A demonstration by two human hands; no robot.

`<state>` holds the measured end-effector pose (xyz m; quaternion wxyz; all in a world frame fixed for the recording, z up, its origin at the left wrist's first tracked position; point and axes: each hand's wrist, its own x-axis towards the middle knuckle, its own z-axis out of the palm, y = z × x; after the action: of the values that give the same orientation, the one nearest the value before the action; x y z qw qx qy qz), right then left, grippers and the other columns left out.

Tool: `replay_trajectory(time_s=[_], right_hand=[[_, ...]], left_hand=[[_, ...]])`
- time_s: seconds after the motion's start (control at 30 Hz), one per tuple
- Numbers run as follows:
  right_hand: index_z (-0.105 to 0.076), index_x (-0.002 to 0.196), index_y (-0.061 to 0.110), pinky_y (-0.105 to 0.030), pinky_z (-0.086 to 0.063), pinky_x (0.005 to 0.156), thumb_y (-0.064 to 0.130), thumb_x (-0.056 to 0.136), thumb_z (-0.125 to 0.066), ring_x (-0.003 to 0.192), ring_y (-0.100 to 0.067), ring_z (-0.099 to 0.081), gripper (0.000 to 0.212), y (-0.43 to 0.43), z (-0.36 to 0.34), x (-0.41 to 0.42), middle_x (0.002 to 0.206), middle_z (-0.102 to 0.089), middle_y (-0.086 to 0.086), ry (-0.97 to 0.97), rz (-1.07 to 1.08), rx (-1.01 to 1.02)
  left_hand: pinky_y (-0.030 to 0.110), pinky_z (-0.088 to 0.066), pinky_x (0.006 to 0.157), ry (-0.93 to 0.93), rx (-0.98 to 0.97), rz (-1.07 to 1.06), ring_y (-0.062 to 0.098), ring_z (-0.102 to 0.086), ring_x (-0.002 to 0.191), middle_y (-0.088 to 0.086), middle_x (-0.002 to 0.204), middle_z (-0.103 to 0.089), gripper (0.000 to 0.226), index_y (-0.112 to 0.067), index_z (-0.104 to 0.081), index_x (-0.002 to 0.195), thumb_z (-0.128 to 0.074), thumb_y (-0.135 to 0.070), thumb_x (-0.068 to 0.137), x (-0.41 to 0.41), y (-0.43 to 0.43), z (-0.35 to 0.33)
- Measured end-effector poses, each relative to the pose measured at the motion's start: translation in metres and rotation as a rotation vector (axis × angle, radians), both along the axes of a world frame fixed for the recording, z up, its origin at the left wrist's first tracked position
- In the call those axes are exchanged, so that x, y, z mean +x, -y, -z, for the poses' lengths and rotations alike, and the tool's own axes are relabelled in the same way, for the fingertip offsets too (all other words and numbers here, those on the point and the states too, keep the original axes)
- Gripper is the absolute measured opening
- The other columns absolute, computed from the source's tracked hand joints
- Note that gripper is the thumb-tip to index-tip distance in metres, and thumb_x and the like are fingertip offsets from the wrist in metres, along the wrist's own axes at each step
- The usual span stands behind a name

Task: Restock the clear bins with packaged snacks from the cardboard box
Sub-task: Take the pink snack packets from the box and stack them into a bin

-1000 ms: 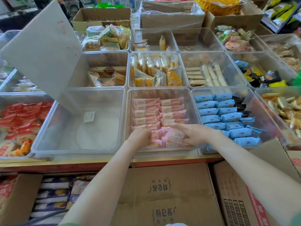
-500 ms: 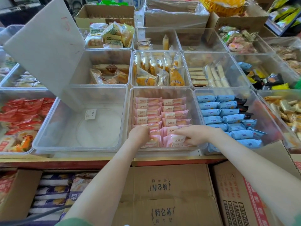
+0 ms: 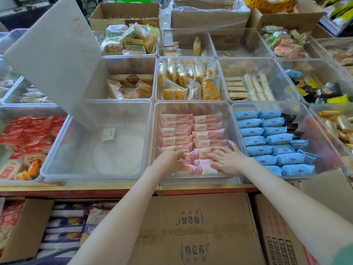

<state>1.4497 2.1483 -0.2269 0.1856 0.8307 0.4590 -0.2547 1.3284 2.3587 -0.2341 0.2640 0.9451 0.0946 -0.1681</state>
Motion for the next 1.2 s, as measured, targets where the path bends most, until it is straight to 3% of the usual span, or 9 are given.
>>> replay_trajectory(time_s=[0.1, 0.17, 0.33, 0.43, 0.6, 0.7, 0.83, 1.03, 1.2], right_hand=[[-0.040, 0.140, 0.032, -0.046, 0.012, 0.115, 0.049, 0.100, -0.021, 0.139, -0.016, -0.023, 0.047, 0.003, -0.008, 0.003, 0.143, -0.044, 0.006, -0.049, 0.069, 0.153], [-0.054, 0.125, 0.031, -0.044, 0.009, 0.116, 0.052, 0.097, -0.032, 0.132, -0.014, -0.029, 0.042, 0.011, -0.015, 0.008, 0.129, -0.054, 0.009, -0.069, 0.099, 0.197], [-0.060, 0.098, 0.033, -0.044, 0.014, 0.114, 0.039, 0.090, -0.053, 0.119, -0.004, -0.034, 0.012, 0.042, -0.027, 0.020, 0.094, -0.057, 0.016, -0.076, 0.171, 0.232], [-0.057, 0.083, 0.029, -0.042, 0.017, 0.112, 0.027, 0.091, -0.056, 0.120, -0.002, -0.032, 0.009, 0.047, -0.027, 0.016, 0.096, -0.050, 0.011, -0.049, 0.218, 0.250], [-0.061, 0.084, 0.018, -0.049, 0.017, 0.111, 0.020, 0.088, -0.059, 0.123, -0.010, -0.030, 0.004, 0.040, -0.013, 0.012, 0.104, -0.051, -0.001, 0.010, 0.188, 0.172], [-0.059, 0.086, 0.019, -0.054, 0.013, 0.114, 0.015, 0.088, -0.055, 0.122, -0.017, -0.032, 0.006, 0.035, -0.012, 0.006, 0.099, -0.055, 0.001, 0.075, 0.150, 0.124], [-0.061, 0.099, 0.023, -0.055, 0.006, 0.115, 0.018, 0.092, -0.050, 0.126, -0.020, -0.034, 0.014, 0.034, -0.014, -0.002, 0.102, -0.056, 0.003, 0.178, 0.101, 0.088], [-0.054, 0.123, 0.023, -0.040, -0.008, 0.112, 0.031, 0.095, -0.046, 0.129, -0.019, -0.031, 0.031, 0.047, -0.046, -0.016, 0.131, -0.049, 0.005, 0.190, 0.204, 0.293], [-0.055, 0.125, 0.024, -0.034, -0.020, 0.106, 0.031, 0.096, -0.050, 0.127, -0.018, -0.035, 0.030, 0.071, -0.093, -0.032, 0.131, -0.051, 0.005, 0.266, 0.296, 0.486]], left_hand=[[0.030, -0.048, 0.086, 0.133, -0.043, 0.040, 0.016, -0.057, 0.097, -0.003, 0.105, -0.058, 0.026, -0.021, -0.064, 0.112, -0.057, -0.037, 0.092, 0.010, 0.017, -0.013], [0.031, -0.049, 0.084, 0.047, -0.031, 0.132, 0.016, -0.059, 0.093, -0.004, 0.102, -0.064, 0.029, -0.025, -0.064, 0.107, -0.058, -0.046, 0.089, 0.018, 0.028, -0.013], [0.038, -0.050, 0.088, -0.050, 0.031, 0.170, 0.020, -0.060, 0.091, -0.002, 0.094, -0.067, 0.016, -0.024, -0.063, 0.093, -0.059, -0.039, 0.090, 0.029, 0.037, -0.002], [0.041, -0.039, 0.099, -0.072, 0.082, 0.185, 0.019, -0.059, 0.094, -0.002, 0.095, -0.067, 0.018, -0.020, -0.064, 0.096, -0.056, -0.035, 0.093, 0.035, 0.040, -0.005], [0.051, -0.015, 0.111, -0.155, 0.224, 0.219, 0.024, -0.057, 0.100, -0.001, 0.095, -0.063, 0.020, -0.015, -0.064, 0.101, -0.051, -0.028, 0.096, 0.038, 0.052, -0.010], [0.048, -0.024, 0.109, -0.136, 0.273, 0.208, 0.023, -0.059, 0.100, 0.001, 0.089, -0.053, 0.019, -0.011, -0.060, 0.107, -0.048, -0.021, 0.096, 0.034, 0.060, -0.009], [0.054, -0.017, 0.110, -0.120, 0.337, 0.211, 0.025, -0.060, 0.100, 0.006, 0.096, -0.060, 0.022, -0.008, -0.054, 0.112, -0.040, -0.010, 0.095, 0.029, 0.068, -0.013], [0.038, -0.047, 0.086, 0.018, 0.178, 0.074, 0.029, -0.059, 0.101, 0.009, 0.112, -0.063, 0.026, -0.010, -0.056, 0.116, -0.041, -0.021, 0.098, 0.023, 0.077, -0.044], [0.032, -0.045, 0.078, 0.281, 0.084, 0.104, 0.028, -0.058, 0.106, 0.008, 0.120, -0.060, 0.030, -0.011, -0.057, 0.121, -0.040, -0.020, 0.098, 0.020, 0.117, -0.087]])
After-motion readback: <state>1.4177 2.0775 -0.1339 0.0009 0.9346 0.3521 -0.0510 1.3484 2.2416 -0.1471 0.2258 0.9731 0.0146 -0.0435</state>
